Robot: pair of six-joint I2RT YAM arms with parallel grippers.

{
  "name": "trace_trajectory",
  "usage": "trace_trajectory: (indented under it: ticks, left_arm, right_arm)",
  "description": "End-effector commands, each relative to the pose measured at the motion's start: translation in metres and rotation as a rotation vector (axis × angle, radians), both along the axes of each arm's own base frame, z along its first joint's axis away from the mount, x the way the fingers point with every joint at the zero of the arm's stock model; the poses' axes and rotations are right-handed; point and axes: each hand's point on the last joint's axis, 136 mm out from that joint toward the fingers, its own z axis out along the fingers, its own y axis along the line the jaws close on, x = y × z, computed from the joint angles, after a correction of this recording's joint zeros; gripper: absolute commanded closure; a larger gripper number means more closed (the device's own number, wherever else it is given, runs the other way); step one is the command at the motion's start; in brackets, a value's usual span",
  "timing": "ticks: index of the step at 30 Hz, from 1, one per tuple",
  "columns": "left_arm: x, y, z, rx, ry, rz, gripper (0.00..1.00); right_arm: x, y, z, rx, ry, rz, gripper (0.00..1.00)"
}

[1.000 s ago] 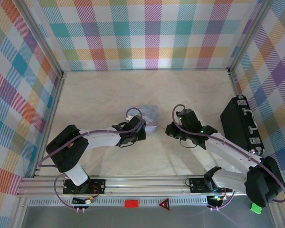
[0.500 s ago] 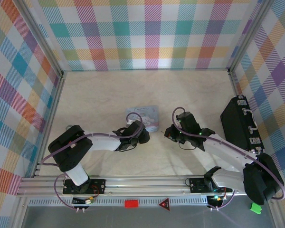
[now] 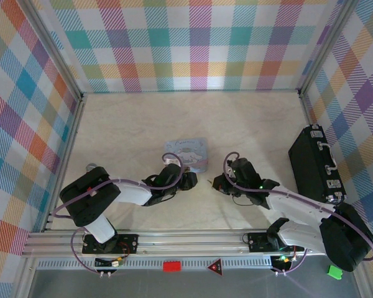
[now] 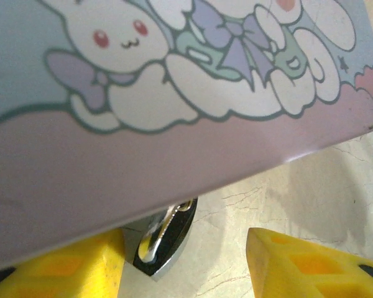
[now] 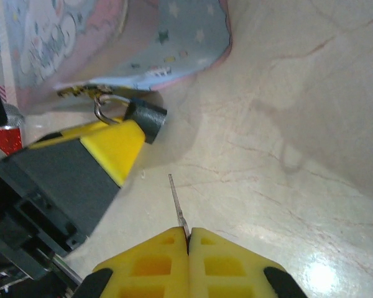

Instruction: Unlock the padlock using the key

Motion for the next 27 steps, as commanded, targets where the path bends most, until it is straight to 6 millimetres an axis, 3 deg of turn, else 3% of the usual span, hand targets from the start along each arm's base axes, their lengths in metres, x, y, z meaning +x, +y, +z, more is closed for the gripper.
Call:
trace_trajectory:
  ticks: [1, 7, 11, 16, 21, 27]
  left_arm:
    - [0.010, 0.002, 0.000, -0.008, -0.040, 0.005, 0.48]
    - [0.016, 0.003, -0.001, -0.006, -0.048, 0.014, 0.56]
    - [0.016, 0.002, -0.001, -0.009, -0.048, 0.008, 0.70]
    - [0.015, 0.007, 0.003, -0.013, -0.053, 0.027, 0.73]
    - [0.013, 0.011, 0.004, -0.022, -0.055, 0.039, 0.79]
    - [0.010, 0.018, 0.007, -0.036, -0.053, 0.066, 0.80]
  right_arm:
    - [0.008, 0.010, 0.015, 0.049, -0.087, -0.005, 1.00]
    - [0.005, 0.009, 0.003, 0.031, -0.068, -0.019, 1.00]
    - [0.003, 0.009, -0.002, 0.023, -0.049, -0.023, 1.00]
    - [0.002, 0.013, -0.010, 0.030, 0.025, -0.045, 1.00]
    - [0.003, 0.029, -0.011, 0.090, 0.081, -0.036, 1.00]
    - [0.003, 0.029, -0.020, 0.073, 0.121, -0.050, 1.00]
